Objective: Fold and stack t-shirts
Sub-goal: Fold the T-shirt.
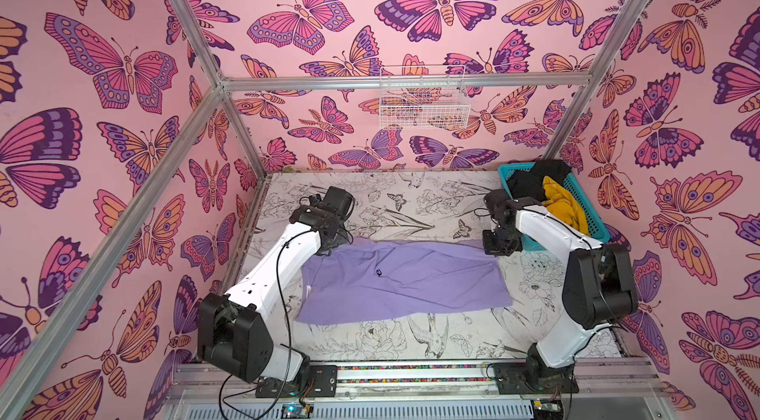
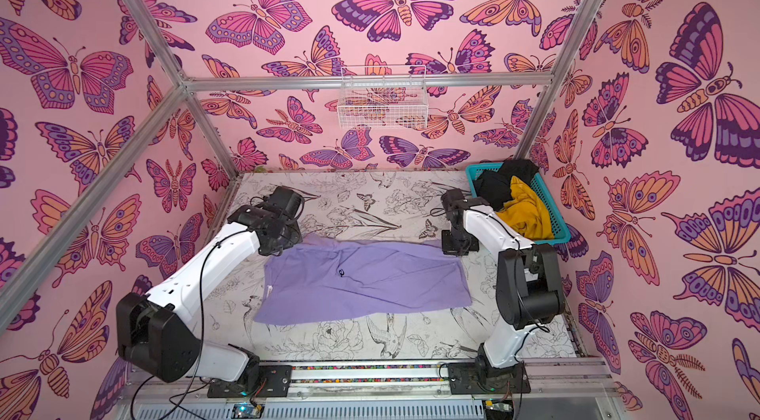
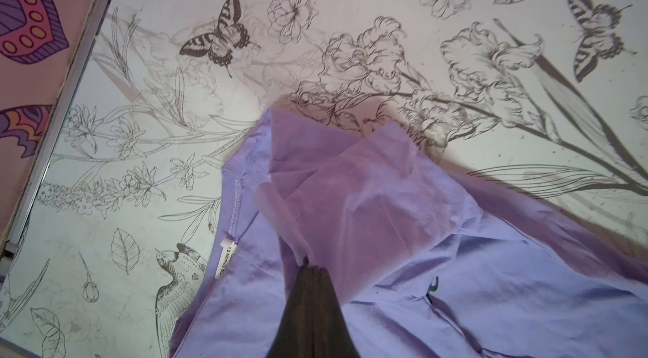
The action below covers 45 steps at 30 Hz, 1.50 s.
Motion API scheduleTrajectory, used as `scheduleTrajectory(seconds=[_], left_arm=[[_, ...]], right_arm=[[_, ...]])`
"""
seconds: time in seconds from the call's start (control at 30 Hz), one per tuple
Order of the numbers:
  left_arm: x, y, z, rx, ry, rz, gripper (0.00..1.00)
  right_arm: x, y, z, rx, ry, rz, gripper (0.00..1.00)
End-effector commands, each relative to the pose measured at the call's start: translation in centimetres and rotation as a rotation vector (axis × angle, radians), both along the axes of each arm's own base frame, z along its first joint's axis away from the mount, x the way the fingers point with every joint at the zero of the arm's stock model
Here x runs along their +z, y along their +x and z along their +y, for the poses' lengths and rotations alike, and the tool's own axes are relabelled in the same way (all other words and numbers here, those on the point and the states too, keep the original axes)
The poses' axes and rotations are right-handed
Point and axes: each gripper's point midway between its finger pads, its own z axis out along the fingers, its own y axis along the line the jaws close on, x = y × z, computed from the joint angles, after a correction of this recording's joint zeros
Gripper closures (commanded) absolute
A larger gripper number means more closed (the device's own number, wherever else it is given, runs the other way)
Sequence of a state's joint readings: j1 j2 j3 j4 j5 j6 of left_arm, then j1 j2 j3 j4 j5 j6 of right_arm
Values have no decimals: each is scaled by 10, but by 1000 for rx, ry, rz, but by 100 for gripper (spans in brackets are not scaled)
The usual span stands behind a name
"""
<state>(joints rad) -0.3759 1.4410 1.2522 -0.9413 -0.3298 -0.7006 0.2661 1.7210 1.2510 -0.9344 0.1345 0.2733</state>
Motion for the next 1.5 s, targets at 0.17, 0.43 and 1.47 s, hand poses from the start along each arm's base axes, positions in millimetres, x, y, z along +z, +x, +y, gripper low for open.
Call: scheduleTrajectory(seconds=[0.17, 0.43, 1.47], left_arm=[[-38, -29, -2, 18, -34, 112, 100], [-38, -28, -9, -9, -55, 121, 92], [-2, -78, -22, -83, -214, 73, 94]], right_arm=[[-9, -6, -3, -17, -22, 18, 66], [-5, 13, 0, -20, -19, -18, 57], [-35, 54, 3, -65, 39, 47, 60]])
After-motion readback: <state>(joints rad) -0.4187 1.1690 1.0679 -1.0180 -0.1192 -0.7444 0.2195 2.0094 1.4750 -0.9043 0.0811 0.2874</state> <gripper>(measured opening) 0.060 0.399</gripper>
